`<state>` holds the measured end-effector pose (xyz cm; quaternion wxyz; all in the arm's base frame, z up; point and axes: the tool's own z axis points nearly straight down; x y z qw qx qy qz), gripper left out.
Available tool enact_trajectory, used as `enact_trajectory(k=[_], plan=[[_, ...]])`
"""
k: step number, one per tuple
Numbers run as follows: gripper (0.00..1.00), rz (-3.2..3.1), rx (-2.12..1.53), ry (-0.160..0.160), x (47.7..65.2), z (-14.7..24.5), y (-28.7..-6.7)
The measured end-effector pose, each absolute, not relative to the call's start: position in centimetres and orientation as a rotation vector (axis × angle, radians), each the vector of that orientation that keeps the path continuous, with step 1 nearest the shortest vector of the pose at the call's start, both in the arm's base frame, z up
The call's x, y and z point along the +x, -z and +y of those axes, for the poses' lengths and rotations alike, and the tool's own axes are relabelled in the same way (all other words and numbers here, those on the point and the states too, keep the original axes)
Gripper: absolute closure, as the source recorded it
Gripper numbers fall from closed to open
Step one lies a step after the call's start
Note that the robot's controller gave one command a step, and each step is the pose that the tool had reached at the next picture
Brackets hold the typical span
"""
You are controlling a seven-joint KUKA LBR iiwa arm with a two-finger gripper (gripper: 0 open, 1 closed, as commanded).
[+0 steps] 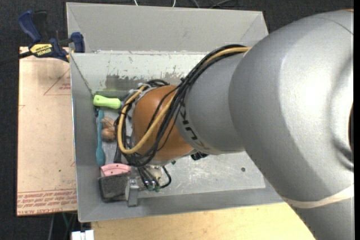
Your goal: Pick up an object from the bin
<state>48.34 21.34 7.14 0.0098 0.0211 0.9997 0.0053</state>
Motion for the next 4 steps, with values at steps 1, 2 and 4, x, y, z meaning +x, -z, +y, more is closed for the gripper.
enact_trajectory(k=[1,2,4], plan=[[0.00,3.123,0.138,-0.020,48.2,20.3,-7.3],[0.00,3.115,0.247,-0.015,48.6,14.6,-7.0],[1.00,3.113,0.318,-0.027,48.5,14.0,-6.9]])
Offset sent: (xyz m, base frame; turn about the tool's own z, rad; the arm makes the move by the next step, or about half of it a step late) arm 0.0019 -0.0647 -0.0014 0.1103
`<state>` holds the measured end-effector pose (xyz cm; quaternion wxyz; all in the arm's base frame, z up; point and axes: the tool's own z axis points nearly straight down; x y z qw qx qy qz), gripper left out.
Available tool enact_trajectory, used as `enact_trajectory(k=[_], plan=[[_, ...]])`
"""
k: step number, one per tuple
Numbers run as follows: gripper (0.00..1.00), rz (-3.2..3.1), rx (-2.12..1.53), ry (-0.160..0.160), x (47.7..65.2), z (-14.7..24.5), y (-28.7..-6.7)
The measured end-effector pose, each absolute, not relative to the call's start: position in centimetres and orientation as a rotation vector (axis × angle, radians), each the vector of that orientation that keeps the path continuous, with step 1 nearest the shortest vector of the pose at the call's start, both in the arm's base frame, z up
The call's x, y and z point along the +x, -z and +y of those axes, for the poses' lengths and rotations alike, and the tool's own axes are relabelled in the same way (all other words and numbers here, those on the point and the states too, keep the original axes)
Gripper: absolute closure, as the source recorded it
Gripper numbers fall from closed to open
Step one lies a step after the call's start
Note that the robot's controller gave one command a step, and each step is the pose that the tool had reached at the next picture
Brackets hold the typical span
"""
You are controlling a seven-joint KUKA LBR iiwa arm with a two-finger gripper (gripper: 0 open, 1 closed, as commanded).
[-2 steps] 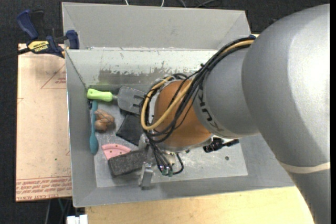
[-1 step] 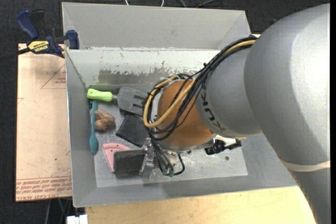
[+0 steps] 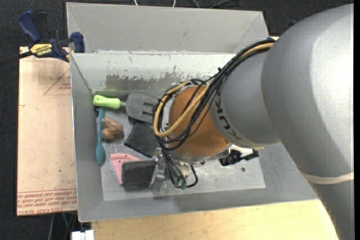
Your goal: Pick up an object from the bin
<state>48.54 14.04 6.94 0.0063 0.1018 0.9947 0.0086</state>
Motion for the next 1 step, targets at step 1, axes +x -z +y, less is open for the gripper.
enact_trajectory(k=[1], plan=[[1.00,3.113,0.319,-0.028,48.51,14.08,-7.95]])
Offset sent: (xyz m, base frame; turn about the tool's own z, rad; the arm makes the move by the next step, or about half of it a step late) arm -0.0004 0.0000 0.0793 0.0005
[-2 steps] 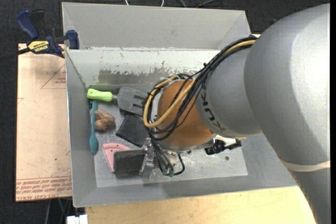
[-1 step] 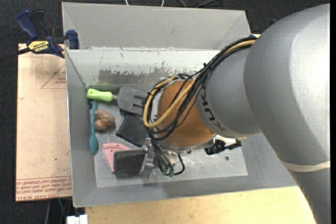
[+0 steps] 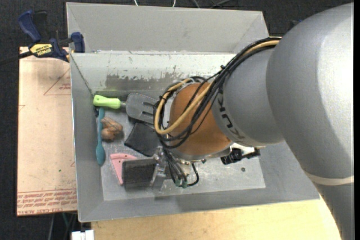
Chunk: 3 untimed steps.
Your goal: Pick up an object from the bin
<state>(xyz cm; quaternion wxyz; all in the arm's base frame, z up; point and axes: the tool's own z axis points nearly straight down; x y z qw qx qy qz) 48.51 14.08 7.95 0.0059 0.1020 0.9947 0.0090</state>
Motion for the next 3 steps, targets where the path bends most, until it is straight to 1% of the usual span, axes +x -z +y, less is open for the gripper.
enact_trajectory(k=[1,2,3], plan=[[1.00,3.120,0.321,-0.025,48.3,14.0,-11.7],[1.00,3.113,0.320,-0.029,48.5,14.1,-14.9],[1.00,3.114,0.320,-0.030,48.5,14.1,-16.8]])
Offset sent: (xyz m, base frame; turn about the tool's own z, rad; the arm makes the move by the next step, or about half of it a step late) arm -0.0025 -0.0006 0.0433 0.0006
